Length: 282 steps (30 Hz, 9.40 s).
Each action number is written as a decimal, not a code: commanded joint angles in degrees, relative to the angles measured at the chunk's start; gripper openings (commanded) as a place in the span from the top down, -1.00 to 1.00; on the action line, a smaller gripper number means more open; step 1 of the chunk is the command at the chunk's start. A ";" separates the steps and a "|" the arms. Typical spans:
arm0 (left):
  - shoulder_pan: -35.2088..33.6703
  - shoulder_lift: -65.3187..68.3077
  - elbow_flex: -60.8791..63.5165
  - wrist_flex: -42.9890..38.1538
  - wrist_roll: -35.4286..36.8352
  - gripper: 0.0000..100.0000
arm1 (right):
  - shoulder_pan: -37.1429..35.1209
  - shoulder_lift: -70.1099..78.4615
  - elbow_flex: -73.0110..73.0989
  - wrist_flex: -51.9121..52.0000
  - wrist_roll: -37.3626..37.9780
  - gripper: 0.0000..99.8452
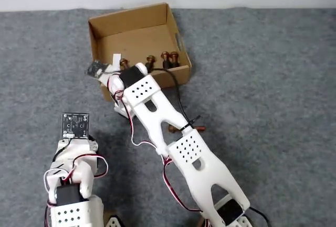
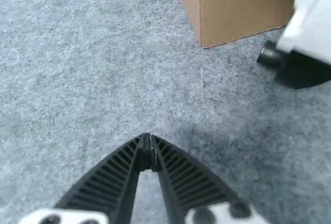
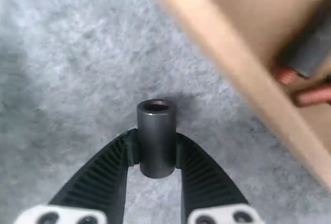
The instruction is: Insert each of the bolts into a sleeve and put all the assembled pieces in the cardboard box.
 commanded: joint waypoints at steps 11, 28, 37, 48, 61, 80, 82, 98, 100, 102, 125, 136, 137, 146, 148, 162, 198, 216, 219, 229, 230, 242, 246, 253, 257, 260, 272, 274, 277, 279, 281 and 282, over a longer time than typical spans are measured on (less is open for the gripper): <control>2.73 -0.09 -0.31 -1.93 -0.44 0.98 | 1.45 -34.59 10.90 2.77 -17.23 0.98; 2.90 -0.09 -0.31 -1.23 -0.35 0.99 | 18.77 -89.63 81.14 1.63 -29.89 0.98; 4.22 -0.09 -0.31 -0.97 -0.35 0.99 | 26.51 -117.41 112.70 -12.00 -29.89 0.98; 4.40 -0.35 -0.31 -0.53 -0.18 0.99 | 32.13 -144.22 141.10 -23.25 -29.71 0.98; 9.49 -0.53 -6.20 2.11 12.31 0.98 | 38.64 -150.29 142.95 -22.64 -29.63 0.98; 35.78 1.23 -23.87 10.02 31.74 0.99 | 41.98 -161.27 145.76 -22.90 -29.36 0.98; 36.48 4.92 -26.42 10.02 33.49 0.99 | 41.98 -161.80 146.02 -22.90 -29.36 0.98; 40.70 70.07 -73.54 23.12 49.14 0.99 | 42.07 -164.00 147.43 -23.78 -29.27 0.98; 40.79 77.45 -77.41 23.30 53.98 0.99 | 42.07 -164.62 147.60 -23.78 -29.27 0.98; 40.88 84.57 -81.27 24.18 56.88 0.99 | 42.15 -165.41 148.22 -23.87 -28.92 0.98; 41.58 132.92 -127.08 38.07 57.58 0.99 | 42.15 -167.25 149.19 -24.57 -27.25 0.98; 44.57 136.09 -144.48 49.23 57.49 0.99 | 42.15 -167.25 149.27 -24.57 -27.25 0.98; 44.84 135.65 -143.34 49.14 57.49 0.99 | 42.15 -167.25 149.27 -24.57 -27.25 0.98; 45.71 134.51 -138.24 48.97 57.67 0.72 | 42.15 -167.25 149.27 -24.66 -27.25 0.98; 45.89 134.15 -137.01 48.97 58.20 0.53 | 42.15 -167.25 149.27 -24.66 -27.25 0.98; 46.15 134.68 -130.42 43.60 60.75 0.44 | 42.15 -167.25 149.27 -24.66 -27.25 0.98; 40.44 140.66 -127.34 36.13 60.48 0.62 | 42.07 -167.25 149.27 -24.66 -27.25 0.98; 45.19 127.82 -123.21 49.14 60.57 0.61 | 42.07 -167.25 149.27 -24.66 -27.25 0.98; 47.74 122.20 -119.43 49.05 60.66 0.62 | 42.07 -167.25 149.27 -24.66 -27.25 0.98; 49.23 120.26 -110.55 46.51 60.57 0.63 | 42.07 -167.25 149.27 -24.66 -27.25 0.98; 48.44 121.49 -109.93 45.89 60.48 0.63 | 42.07 -167.25 149.27 -24.66 -27.25 0.98; 36.66 138.81 -138.51 42.55 58.20 0.63 | 41.98 -167.25 149.27 -24.66 -27.34 0.98; 40.09 141.45 -150.11 49.23 58.29 0.63 | 41.98 -167.25 149.27 -24.66 -27.34 0.98; 45.01 139.34 -150.11 48.70 58.37 0.63 | 41.98 -167.25 149.27 -24.66 -27.34 0.98; 44.84 139.78 -149.76 42.90 58.37 0.63 | 41.98 -167.25 149.27 -24.66 -27.34 0.98; 44.84 141.71 -150.29 37.36 58.29 0.63 | 41.98 -167.25 149.27 -24.66 -27.34 0.98; 45.27 145.32 -150.20 21.45 57.14 0.62 | 41.89 -166.90 149.36 -24.57 -27.34 0.98; 45.80 145.41 -149.76 19.60 56.79 0.62 | 41.89 -166.90 149.36 -24.57 -27.34 0.98; 46.59 147.16 -150.20 17.85 56.79 0.62 | 41.80 -166.81 149.36 -24.57 -27.34 0.98; 46.95 149.01 -150.29 16.79 56.26 0.62 | 41.80 -166.81 149.36 -24.57 -27.34 0.98; 47.38 151.12 -150.29 16.35 55.65 0.62 | 41.80 -166.81 149.36 -24.57 -27.34 0.98; 47.38 152.18 -150.46 16.35 55.65 0.62 | 41.80 -166.81 149.36 -24.57 -27.34 0.98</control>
